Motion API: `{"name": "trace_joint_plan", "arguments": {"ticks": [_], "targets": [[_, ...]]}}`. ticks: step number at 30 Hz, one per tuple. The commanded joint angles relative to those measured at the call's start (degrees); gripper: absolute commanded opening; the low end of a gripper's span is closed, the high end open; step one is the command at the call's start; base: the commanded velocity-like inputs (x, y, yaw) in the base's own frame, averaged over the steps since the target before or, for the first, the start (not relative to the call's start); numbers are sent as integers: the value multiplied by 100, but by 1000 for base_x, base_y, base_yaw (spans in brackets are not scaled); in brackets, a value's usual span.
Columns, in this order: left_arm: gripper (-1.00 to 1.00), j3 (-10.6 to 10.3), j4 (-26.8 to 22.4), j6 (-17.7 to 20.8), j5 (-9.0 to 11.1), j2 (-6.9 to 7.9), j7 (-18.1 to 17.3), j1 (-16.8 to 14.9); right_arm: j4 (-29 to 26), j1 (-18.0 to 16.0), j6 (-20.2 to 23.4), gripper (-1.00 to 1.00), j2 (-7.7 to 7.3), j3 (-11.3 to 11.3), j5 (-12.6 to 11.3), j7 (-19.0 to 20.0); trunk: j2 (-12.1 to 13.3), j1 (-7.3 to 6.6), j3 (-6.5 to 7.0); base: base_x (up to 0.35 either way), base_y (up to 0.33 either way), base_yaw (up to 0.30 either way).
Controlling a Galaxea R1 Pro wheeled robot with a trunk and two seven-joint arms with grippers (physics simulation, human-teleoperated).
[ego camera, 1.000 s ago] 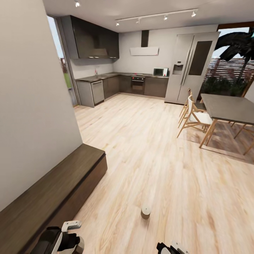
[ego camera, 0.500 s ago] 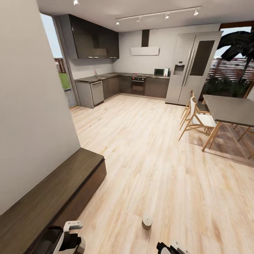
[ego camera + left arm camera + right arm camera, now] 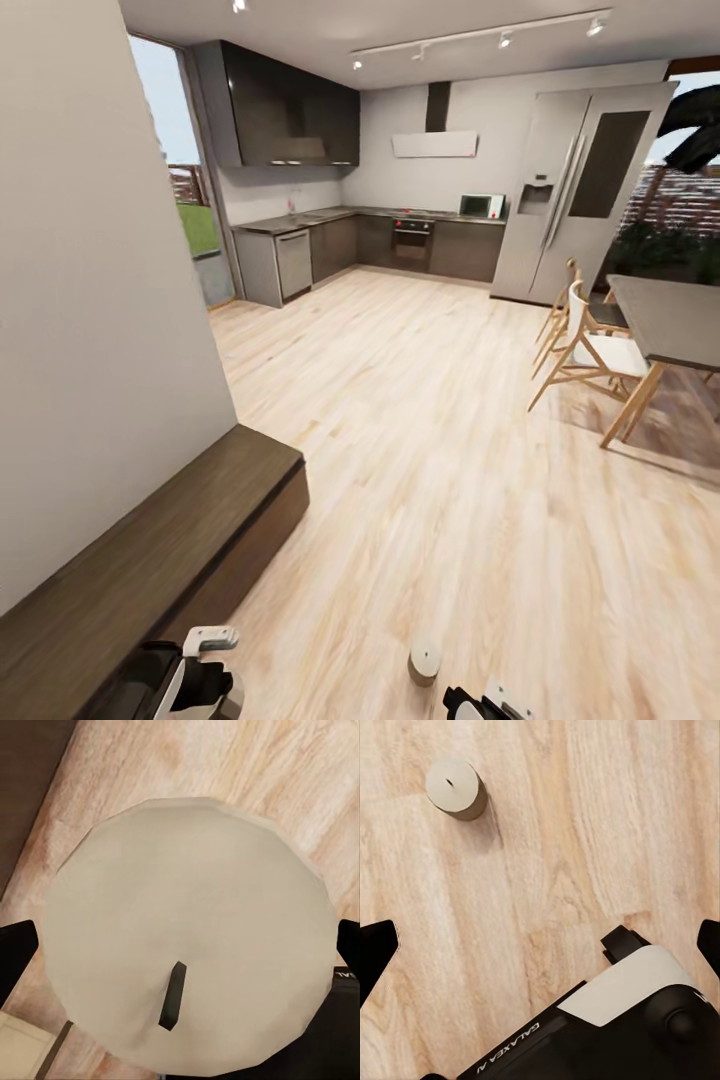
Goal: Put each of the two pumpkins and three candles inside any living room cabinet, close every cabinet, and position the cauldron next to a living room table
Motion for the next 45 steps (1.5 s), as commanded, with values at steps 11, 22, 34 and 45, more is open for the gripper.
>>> {"name": "trace_joint_plan", "arguments": {"ticks": [11,22,34,45], "targets": [[-100,5,12,-2,-1,0,-1,-1,-4,0,0,100,0,3,0,0,0,0,0,160,-40,40],[-100,3,12,-2,-1,-9,-1,0,-9,0,0,100,7,12,0,0,0,0,0,51,-83,175],[-100,14,-11,1,7,-9,-49,0,-1,1,-15,100,0,36,118,0,-200,110,-90,0,-3,37],[-100,82,-774,416,125,18,-117,0,-9,2,-11,100,10,-35,601,6,-642,351,-287,0,0,0]]}}
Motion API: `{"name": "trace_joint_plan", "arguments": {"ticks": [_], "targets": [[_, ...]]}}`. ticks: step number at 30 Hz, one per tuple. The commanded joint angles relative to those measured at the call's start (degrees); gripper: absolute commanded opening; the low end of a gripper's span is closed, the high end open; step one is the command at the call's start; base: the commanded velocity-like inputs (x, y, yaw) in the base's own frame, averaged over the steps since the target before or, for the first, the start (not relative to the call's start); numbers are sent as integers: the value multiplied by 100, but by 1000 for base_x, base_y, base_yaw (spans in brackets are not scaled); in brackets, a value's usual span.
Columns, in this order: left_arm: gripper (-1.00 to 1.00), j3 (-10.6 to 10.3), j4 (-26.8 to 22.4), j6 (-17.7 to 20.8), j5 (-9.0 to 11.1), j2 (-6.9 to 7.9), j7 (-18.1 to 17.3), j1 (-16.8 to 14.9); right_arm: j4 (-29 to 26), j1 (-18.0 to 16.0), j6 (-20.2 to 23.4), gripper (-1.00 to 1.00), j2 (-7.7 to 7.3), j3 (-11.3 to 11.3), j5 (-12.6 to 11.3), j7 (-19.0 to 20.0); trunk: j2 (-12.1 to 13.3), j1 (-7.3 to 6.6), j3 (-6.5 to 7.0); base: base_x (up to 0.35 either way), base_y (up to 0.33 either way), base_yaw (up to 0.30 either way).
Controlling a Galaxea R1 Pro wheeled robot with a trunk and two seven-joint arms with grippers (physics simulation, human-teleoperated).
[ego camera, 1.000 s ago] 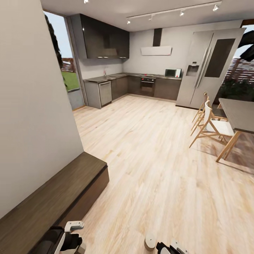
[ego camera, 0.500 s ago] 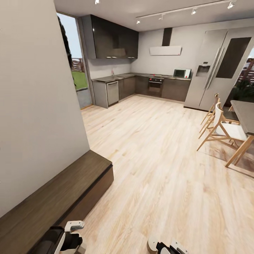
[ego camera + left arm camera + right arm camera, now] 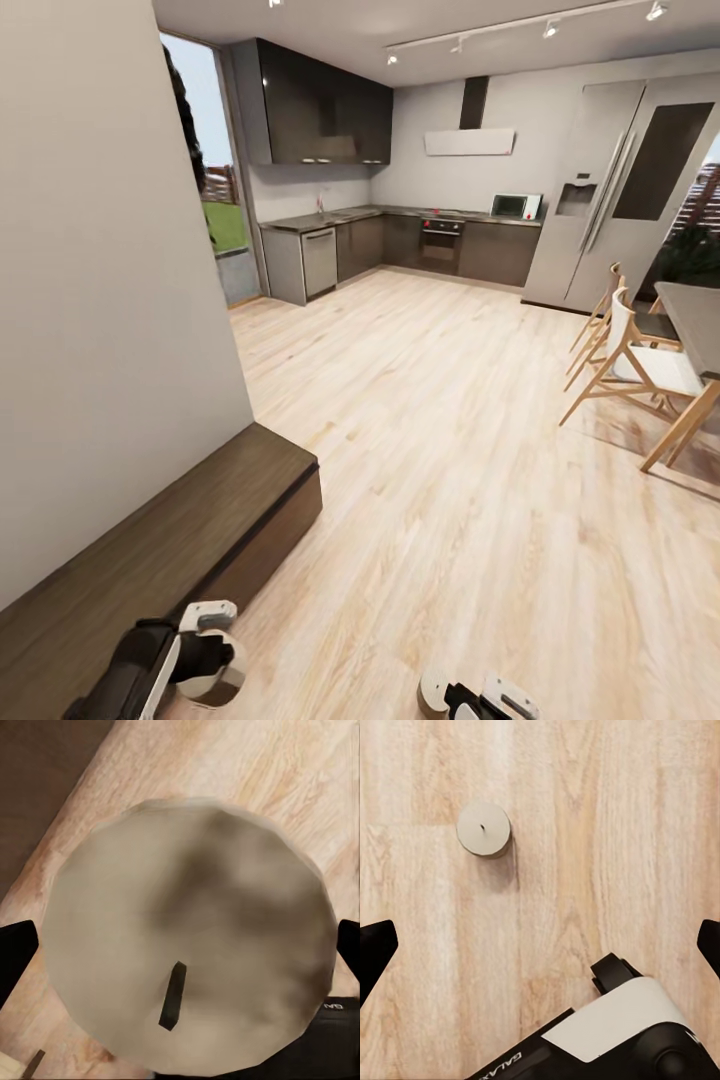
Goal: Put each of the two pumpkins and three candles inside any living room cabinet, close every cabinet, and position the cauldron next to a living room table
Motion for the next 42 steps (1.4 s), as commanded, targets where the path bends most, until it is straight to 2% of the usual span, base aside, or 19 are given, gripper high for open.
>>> {"name": "trace_joint_plan", "arguments": {"ticks": [1,3,7,11,16,19,21,24,26,28,32,38,42], "targets": [[-100,0,-92,83,7,-8,-35,1,0,-1,1,100,0,1,2,1,-42,23,-19,0,0,0],[-100,12,-171,167,31,-14,-118,1,0,-2,2,100,-1,4,4,2,-122,67,-55,0,0,0],[-100,32,-255,389,75,2,-526,-19,0,-2,-2,100,-1,19,5,2,-282,154,-127,0,0,0],[-100,37,-570,681,141,-5,-1302,-89,8,0,-51,100,15,41,12,2,-443,242,-198,0,0,0],[-100,38,-860,876,194,-6,-1860,-223,13,-1,-115,100,44,50,21,2,-643,352,-288,0,0,0],[-100,38,-923,922,366,-6,-2208,-271,-22,0,-78,100,54,48,22,-5,-763,418,-342,0,0,0],[-100,37,-949,937,604,-8,-2427,-287,-54,-21,14,100,61,47,23,-18,-844,462,-378,0,0,0],[-100,31,-955,935,896,6,-2556,-295,-98,-342,648,100,37,40,24,-21,-964,528,-432,0,0,0],[-100,35,-957,929,965,18,-2588,-297,-111,-628,1150,100,7,16,14,-13,-1044,572,-468,0,0,0],[-100,37,-957,920,993,11,-2606,-298,-115,-807,1388,100,-8,-7,11,-9,-1124,616,-504,0,0,0],[-100,44,-928,906,1018,0,-2616,-298,-103,-1053,1566,100,-19,-14,22,-7,-1285,704,-575,0,0,0],[-100,52,-915,917,1080,1,-2650,-303,-104,-1134,1608,100,-14,-10,30,-6,-1525,835,-683,0,0,0],[-100,119,-917,911,1586,19,-2683,-319,-77,-1137,1584,100,-11,1,24,-6,-1686,923,-755,0,0,0]]}}
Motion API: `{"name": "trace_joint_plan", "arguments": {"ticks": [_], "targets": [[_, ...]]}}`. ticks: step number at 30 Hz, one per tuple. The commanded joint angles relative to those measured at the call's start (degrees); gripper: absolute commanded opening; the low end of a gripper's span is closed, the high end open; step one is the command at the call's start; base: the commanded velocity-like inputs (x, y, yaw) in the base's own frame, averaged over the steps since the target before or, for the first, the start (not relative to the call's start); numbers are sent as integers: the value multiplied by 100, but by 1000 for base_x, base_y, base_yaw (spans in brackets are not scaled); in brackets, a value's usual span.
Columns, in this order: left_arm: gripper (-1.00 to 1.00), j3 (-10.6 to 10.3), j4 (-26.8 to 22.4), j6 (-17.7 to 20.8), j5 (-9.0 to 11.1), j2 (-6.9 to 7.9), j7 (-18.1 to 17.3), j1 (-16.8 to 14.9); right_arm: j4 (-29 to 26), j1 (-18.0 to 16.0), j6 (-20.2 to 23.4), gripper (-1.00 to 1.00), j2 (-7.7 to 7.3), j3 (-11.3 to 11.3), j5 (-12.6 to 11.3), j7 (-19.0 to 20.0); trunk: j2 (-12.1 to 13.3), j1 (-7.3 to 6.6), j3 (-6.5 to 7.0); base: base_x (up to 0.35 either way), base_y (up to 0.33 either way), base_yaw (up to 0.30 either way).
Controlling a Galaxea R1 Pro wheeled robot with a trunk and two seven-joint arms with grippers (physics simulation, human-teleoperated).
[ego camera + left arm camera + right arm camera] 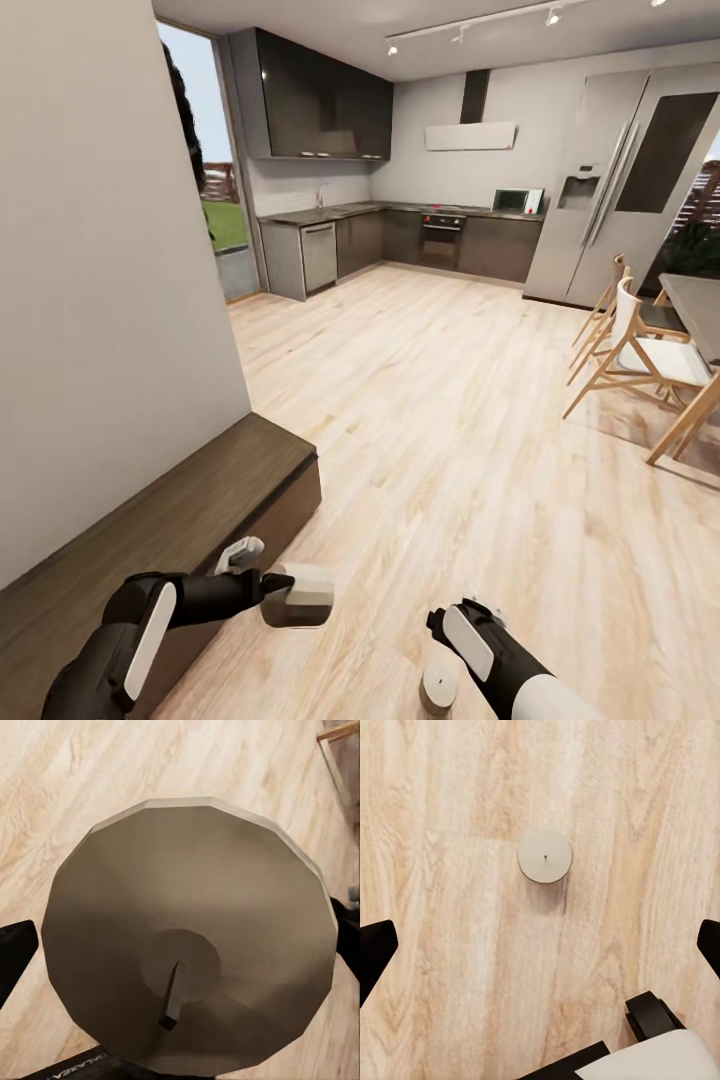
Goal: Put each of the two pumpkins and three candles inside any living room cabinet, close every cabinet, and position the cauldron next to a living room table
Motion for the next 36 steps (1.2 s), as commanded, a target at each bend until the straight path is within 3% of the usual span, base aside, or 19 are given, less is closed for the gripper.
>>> {"name": "trace_joint_plan", "arguments": {"ticks": [1,4,10,15,18,27,36], "targets": [[-100,9,-1,-3,86,6,-7,-2,3,-3,-6,100,0,4,0,0,-42,23,-19,0,0,0],[-100,22,-3,-3,232,9,-15,-5,6,0,-43,100,-6,29,6,6,-162,89,-72,0,0,0],[-100,21,3,-3,285,-7,-21,-6,257,0,-476,100,-16,45,61,27,-403,220,-180,0,0,0],[-100,9,4,-11,284,-25,-9,-6,424,0,-724,100,-2,36,900,612,-603,330,-270,0,0,0],[-100,9,4,-11,284,-27,-8,-6,434,0,-746,100,1,33,1148,773,-723,396,-324,0,0,0],[-100,-2,4,-11,288,-29,-24,-6,429,7,-1270,100,57,53,1260,826,-1084,594,-485,0,0,0],[-100,-10,13,-19,283,-33,-18,-6,395,15,-1358,100,47,63,1262,831,-1445,791,-647,0,0,0]]}}
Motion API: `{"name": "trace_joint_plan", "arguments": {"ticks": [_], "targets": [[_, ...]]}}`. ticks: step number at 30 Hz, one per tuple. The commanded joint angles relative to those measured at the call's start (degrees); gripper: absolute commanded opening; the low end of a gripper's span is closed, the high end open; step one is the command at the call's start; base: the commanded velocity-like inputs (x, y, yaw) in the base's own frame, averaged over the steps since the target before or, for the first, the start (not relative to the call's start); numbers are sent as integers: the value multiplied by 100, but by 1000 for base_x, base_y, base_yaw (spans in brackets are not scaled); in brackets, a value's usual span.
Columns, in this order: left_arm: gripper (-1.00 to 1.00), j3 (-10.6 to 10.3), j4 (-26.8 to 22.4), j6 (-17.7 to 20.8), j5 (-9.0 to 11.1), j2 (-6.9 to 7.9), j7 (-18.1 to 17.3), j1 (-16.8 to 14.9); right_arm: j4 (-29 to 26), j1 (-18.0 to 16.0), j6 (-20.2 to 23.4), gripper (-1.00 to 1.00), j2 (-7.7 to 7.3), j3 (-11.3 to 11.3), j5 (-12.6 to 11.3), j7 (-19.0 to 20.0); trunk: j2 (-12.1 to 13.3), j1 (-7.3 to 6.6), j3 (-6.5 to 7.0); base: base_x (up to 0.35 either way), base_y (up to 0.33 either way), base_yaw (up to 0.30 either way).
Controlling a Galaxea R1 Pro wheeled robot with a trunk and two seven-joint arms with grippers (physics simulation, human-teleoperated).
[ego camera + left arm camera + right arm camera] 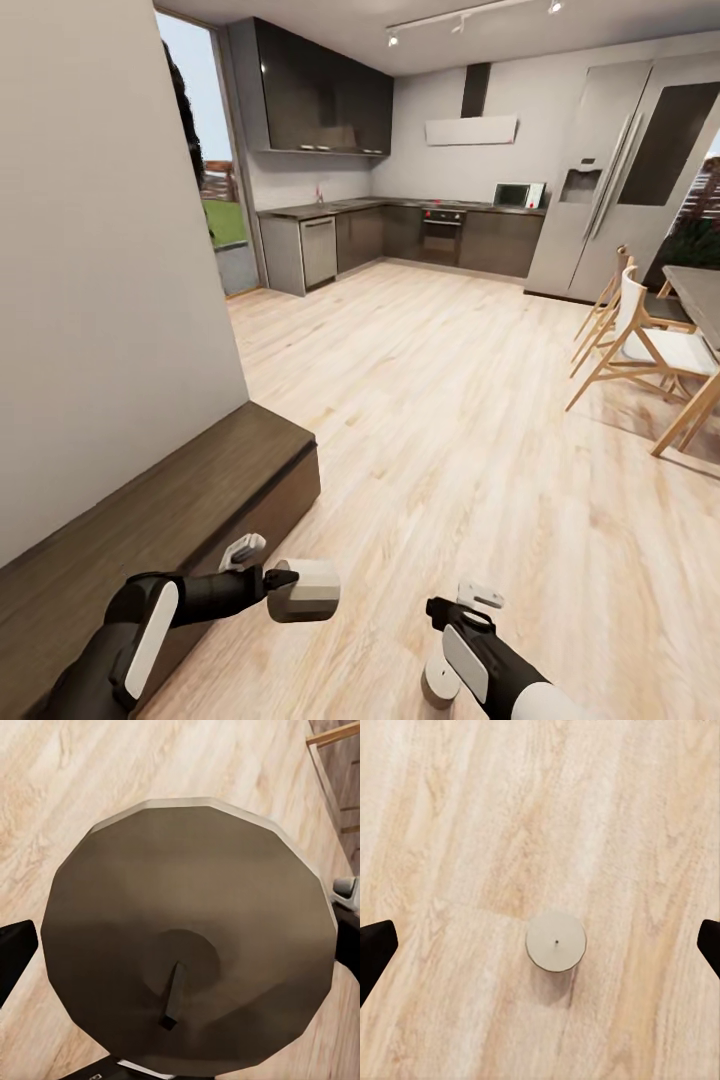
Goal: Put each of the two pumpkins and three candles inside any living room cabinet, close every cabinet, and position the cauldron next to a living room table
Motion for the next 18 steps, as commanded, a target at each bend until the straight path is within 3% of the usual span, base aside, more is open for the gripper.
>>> {"name": "trace_joint_plan", "arguments": {"ticks": [1,18], "targets": [[-100,-3,0,2,13,-2,-1,0,-14,4,-2,100,-13,-1,-2,2,-42,23,-18,0,0,0],[-100,-19,17,1,3,-7,1,0,5,9,9,100,-50,-13,-10,444,-723,396,-324,0,0,0]]}}
